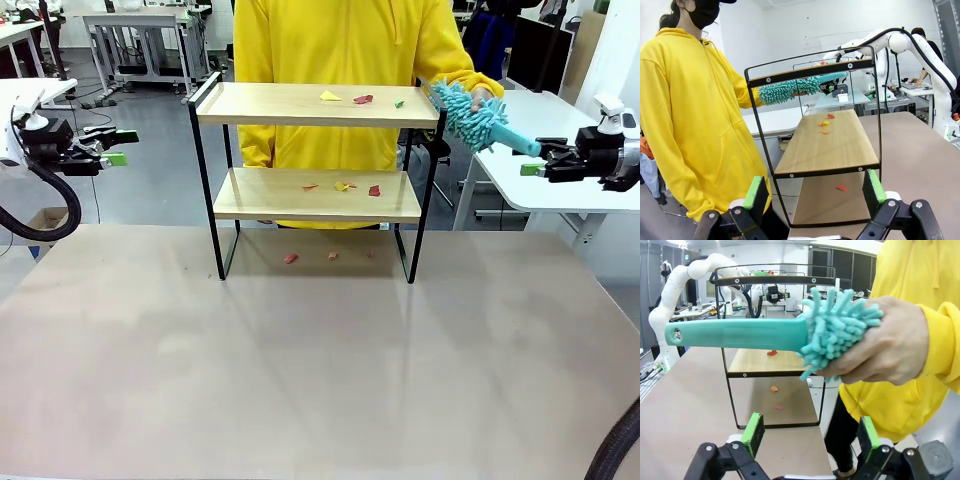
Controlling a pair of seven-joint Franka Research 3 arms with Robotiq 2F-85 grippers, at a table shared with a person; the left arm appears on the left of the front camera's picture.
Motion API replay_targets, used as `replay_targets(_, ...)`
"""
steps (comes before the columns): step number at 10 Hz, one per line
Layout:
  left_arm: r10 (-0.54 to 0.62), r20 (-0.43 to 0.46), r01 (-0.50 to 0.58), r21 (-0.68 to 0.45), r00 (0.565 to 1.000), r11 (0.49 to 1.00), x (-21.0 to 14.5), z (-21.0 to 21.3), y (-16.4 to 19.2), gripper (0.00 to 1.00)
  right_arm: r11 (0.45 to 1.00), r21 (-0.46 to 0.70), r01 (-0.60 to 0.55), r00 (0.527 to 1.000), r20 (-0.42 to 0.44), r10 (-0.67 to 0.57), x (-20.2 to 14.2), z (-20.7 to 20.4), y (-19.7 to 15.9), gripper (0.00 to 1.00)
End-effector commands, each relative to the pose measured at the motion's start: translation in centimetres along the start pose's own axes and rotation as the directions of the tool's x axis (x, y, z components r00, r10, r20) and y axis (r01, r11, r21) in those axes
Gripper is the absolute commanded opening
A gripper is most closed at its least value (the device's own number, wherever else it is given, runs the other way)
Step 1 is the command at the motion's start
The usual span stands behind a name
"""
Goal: Clean the shelf.
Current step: Pick up the Duster handed by the human.
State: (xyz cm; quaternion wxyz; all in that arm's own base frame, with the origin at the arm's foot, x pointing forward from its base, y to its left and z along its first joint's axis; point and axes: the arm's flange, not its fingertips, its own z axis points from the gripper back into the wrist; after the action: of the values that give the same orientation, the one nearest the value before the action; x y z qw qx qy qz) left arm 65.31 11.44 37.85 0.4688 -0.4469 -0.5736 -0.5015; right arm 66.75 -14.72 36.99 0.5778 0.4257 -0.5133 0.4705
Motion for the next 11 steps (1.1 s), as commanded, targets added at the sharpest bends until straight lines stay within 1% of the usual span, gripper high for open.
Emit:
replay_targets(1, -0.004, -0.002, 0.004, -0.004, 1.0, 1.0, 0.17, -0.03, -0.03, 1.0, 1.0, -0.002, -0.002, 1.0, 0.0, 0.002, 0.07, -0.04, -0.05, 1.0)
replay_targets(11, -0.004, -0.002, 0.004, -0.004, 1.0, 1.0, 0.17, -0.03, -0.03, 1.0, 1.0, -0.002, -0.002, 1.0, 0.0, 0.002, 0.07, -0.04, -0.05, 1.0)
